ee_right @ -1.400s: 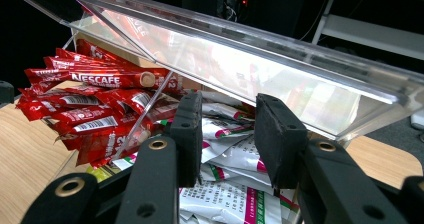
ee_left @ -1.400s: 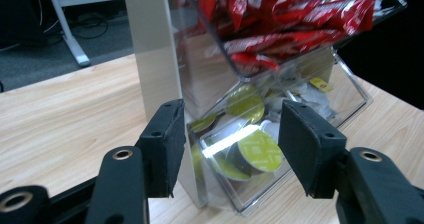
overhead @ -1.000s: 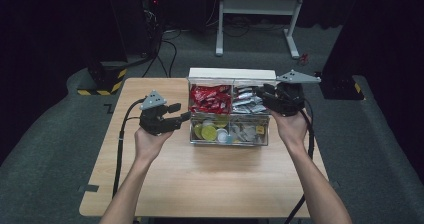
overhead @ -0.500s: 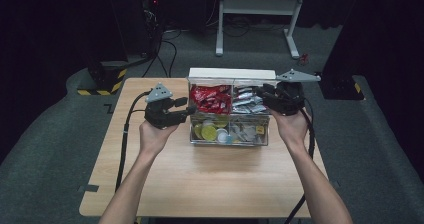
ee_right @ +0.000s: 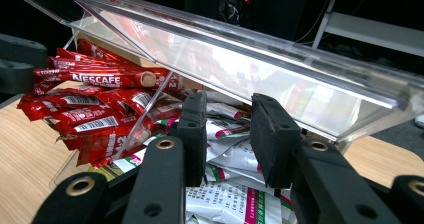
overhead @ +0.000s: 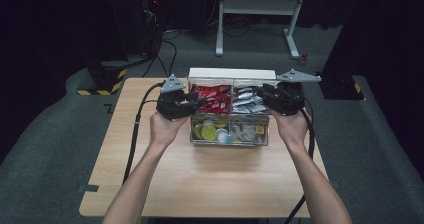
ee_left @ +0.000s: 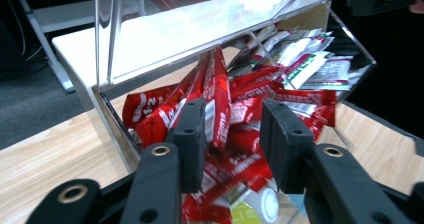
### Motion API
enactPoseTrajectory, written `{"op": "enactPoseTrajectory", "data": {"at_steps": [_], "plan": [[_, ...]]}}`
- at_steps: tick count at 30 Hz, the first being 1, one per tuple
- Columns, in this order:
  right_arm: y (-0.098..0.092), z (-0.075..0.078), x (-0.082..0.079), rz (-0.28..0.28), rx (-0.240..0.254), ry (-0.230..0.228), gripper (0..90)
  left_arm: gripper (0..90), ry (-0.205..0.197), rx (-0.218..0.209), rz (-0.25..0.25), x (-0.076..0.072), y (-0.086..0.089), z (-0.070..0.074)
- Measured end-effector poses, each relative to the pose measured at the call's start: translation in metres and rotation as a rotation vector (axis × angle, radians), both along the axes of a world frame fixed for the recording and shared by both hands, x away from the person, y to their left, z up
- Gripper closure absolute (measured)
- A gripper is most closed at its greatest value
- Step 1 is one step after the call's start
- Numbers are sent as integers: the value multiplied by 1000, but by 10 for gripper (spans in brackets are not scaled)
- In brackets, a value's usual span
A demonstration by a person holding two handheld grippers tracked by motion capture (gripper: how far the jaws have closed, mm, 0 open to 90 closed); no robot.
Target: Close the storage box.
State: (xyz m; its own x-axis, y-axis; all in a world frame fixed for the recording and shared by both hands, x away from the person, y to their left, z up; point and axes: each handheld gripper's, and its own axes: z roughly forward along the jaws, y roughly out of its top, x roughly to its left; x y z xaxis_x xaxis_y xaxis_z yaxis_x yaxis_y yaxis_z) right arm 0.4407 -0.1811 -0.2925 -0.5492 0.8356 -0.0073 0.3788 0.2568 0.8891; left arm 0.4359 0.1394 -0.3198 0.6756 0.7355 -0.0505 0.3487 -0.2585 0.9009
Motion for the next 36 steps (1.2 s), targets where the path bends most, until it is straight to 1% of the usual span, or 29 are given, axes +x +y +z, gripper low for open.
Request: {"op": "enactPoseTrajectory", "data": {"at_steps": [2, 4, 6, 8, 13, 16, 19, 25, 31, 32, 34, 36], "plan": [[0, 0, 0, 0, 0, 1, 679, 657, 3, -2, 1, 1, -1, 0], [-1, 0, 0, 2, 0, 1, 681, 671, 3, 17, 4, 4, -7, 0], [0, 0, 0, 1, -1, 1, 681, 678, -1, 23, 4, 5, -8, 0], [0, 0, 0, 1, -2, 0, 682, 693, 2, 20, 10, 7, -10, 0], [-1, 0, 1, 5, 2, 4, 692, 706, 20, 39, 18, 14, -12, -4], [-1, 1, 2, 7, -8, 9, 690, 715, 30, 38, 18, 17, -14, -5], [0, 0, 2, 6, -3, 6, 692, 717, 24, 48, 18, 17, -16, -5], [1, -2, 4, 10, 3, 11, 695, 734, 22, 52, 22, 19, -17, -5], [2, -2, 4, 11, 3, 15, 694, 787, 10, 62, 17, 19, -18, -6], [1, -2, 4, 14, 8, 14, 694, 801, 7, 68, 20, 19, -18, -5], [1, -2, 5, 18, 12, 11, 695, 806, 10, 65, 19, 18, -18, -5], [-1, -2, 5, 26, 18, 15, 697, 823, 3, 66, 17, 18, -19, -2]]}}
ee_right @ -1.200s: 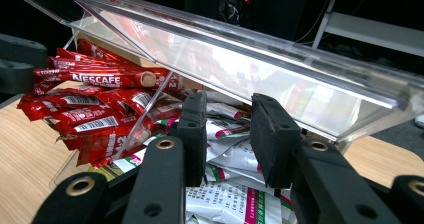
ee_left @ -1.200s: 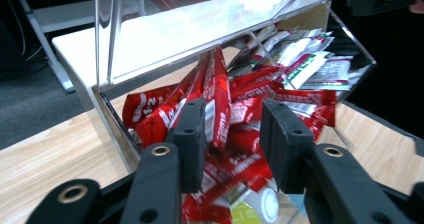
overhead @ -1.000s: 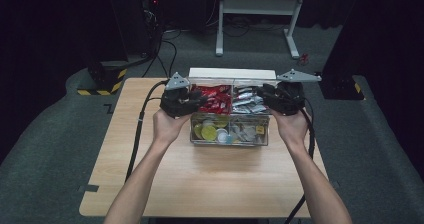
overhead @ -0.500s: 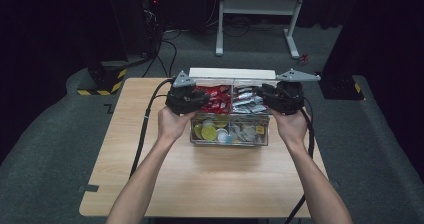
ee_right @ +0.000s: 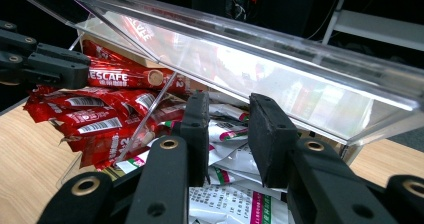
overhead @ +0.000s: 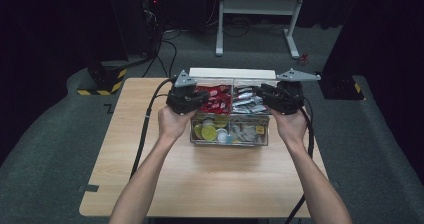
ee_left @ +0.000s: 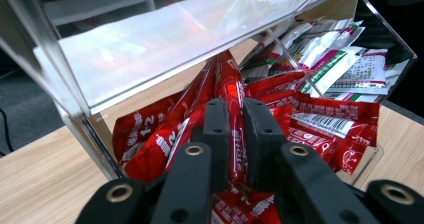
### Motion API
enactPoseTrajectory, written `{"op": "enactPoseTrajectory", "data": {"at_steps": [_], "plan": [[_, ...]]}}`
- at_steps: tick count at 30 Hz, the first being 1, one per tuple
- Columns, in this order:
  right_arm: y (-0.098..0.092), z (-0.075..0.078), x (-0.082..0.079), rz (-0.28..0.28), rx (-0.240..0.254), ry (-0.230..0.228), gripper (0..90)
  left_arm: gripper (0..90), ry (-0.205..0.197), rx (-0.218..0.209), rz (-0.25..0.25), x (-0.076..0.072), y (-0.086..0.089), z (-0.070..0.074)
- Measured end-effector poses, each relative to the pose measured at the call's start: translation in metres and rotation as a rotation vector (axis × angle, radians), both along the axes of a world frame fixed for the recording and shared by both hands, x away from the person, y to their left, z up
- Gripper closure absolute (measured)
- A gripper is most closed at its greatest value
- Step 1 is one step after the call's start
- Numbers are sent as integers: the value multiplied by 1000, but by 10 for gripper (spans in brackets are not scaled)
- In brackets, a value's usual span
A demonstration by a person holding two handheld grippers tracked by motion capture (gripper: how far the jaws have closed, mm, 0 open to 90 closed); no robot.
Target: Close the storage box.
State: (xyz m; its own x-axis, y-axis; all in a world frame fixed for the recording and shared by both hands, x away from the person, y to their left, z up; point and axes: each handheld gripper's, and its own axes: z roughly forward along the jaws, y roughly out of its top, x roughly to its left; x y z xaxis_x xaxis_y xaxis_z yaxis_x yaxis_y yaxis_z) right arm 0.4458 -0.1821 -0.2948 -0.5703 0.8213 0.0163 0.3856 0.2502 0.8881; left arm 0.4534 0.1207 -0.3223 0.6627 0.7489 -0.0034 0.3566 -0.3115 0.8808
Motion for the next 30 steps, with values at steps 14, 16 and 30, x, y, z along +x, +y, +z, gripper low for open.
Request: {"op": "enactPoseTrajectory", "data": {"at_steps": [14, 16, 30], "plan": [[3, 1, 1, -8, -16, 2, 697, 844, -3, -7, -20, -8, 6, 5], [3, 1, 1, -7, -16, 4, 698, 845, -1, -15, -21, -8, 7, 5], [5, 1, 2, -11, -24, 1, 698, 851, -4, -47, -33, -17, 23, 10]]}}
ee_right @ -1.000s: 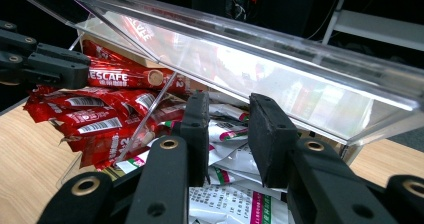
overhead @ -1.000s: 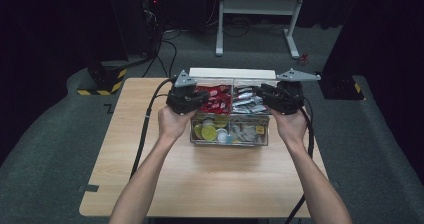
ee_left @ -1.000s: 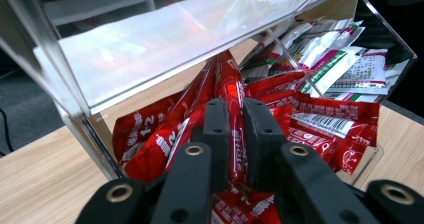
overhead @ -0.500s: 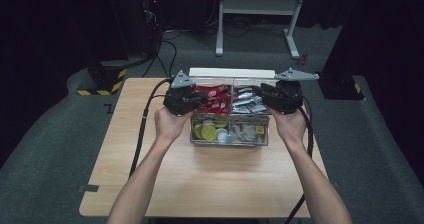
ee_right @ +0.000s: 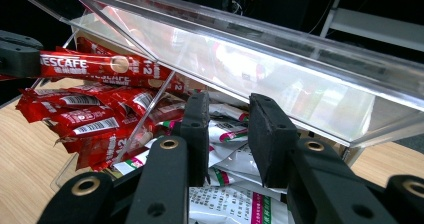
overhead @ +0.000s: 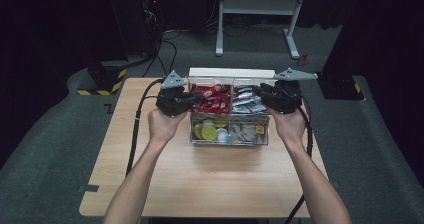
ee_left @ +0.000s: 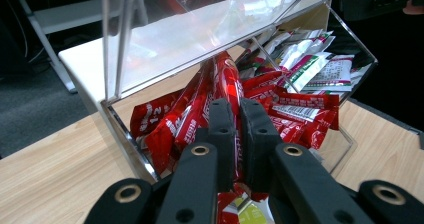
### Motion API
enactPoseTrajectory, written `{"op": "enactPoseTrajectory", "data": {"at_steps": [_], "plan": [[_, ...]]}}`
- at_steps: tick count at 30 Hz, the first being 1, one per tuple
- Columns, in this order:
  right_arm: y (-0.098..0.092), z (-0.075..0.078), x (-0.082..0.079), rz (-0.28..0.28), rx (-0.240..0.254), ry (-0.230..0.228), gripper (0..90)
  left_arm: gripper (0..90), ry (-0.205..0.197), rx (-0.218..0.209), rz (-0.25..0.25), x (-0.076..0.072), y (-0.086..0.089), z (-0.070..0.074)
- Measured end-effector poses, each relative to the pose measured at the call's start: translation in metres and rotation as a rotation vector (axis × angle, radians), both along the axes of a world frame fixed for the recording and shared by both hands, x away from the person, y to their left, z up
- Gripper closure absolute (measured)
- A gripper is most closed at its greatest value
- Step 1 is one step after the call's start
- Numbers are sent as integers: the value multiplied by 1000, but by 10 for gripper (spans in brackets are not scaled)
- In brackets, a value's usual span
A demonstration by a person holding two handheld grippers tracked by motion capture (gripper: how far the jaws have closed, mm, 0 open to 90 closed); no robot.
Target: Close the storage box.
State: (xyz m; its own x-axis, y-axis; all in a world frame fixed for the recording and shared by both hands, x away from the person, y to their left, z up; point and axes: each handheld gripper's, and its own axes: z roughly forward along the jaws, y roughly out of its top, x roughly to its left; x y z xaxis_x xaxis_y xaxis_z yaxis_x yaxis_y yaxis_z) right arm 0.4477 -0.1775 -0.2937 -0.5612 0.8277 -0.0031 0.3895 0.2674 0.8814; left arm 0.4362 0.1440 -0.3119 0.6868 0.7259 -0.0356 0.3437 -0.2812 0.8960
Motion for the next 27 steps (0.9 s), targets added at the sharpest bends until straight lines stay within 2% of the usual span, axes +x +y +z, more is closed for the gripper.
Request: {"op": "enactPoseTrajectory", "data": {"at_steps": [8, 14, 21, 27], "plan": [[1, 1, 0, -4, -5, 4, 696, 852, -8, 2, -15, -8, 5, 2], [2, 1, -1, -9, -5, 9, 694, 852, -13, -16, -22, -12, 10, 4], [1, 1, 0, -4, -3, 8, 696, 854, 1, -45, -25, -16, 19, 3], [1, 1, 0, -7, 0, 11, 695, 856, -3, -40, -33, -21, 22, 3]]}}
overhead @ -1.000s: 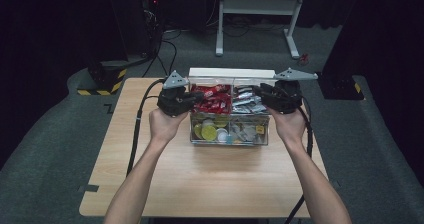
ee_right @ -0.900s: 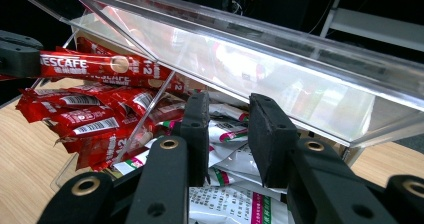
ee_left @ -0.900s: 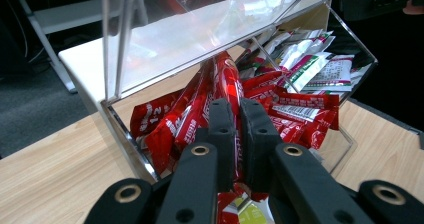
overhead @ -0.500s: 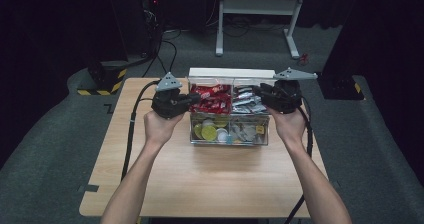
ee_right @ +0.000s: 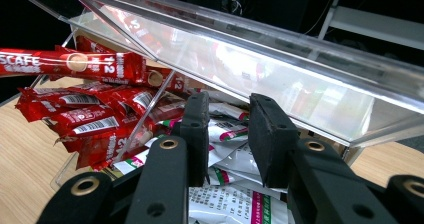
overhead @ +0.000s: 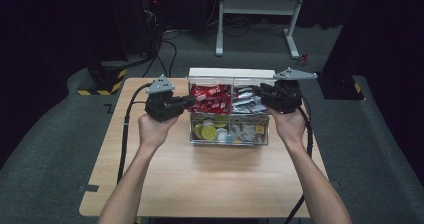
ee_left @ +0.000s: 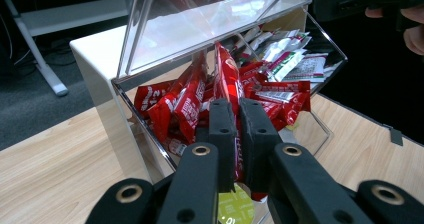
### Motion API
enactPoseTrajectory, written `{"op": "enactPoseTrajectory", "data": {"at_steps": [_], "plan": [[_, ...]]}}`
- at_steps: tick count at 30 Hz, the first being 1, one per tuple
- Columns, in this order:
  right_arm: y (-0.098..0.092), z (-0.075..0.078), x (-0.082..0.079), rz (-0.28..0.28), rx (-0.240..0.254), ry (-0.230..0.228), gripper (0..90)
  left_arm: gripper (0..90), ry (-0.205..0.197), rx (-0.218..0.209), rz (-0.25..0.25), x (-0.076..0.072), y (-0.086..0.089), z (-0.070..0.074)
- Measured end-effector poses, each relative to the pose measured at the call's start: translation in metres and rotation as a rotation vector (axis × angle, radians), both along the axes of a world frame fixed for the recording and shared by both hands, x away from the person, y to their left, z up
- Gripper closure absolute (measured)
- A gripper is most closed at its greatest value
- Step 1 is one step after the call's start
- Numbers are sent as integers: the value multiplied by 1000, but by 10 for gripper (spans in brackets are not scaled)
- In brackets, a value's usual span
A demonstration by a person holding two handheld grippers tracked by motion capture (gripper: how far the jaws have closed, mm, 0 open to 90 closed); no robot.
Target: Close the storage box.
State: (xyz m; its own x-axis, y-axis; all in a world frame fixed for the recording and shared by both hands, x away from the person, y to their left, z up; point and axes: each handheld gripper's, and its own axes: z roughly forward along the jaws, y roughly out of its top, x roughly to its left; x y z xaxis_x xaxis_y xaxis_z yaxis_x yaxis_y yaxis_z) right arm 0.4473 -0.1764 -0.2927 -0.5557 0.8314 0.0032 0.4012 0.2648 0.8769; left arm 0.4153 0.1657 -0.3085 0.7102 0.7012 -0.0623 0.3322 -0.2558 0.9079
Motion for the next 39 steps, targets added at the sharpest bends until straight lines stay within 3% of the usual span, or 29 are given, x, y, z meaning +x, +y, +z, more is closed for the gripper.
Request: {"op": "enactPoseTrajectory", "data": {"at_steps": [21, 31, 39], "plan": [[0, 1, 1, 0, -7, 2, 697, 857, -23, -16, -5, -17, 17, 5], [1, 1, 1, -3, -10, 3, 690, 858, -36, -54, 0, -23, 28, 7], [1, 2, 2, -2, -15, 6, 687, 858, -44, -54, 5, -26, 31, 8]]}}
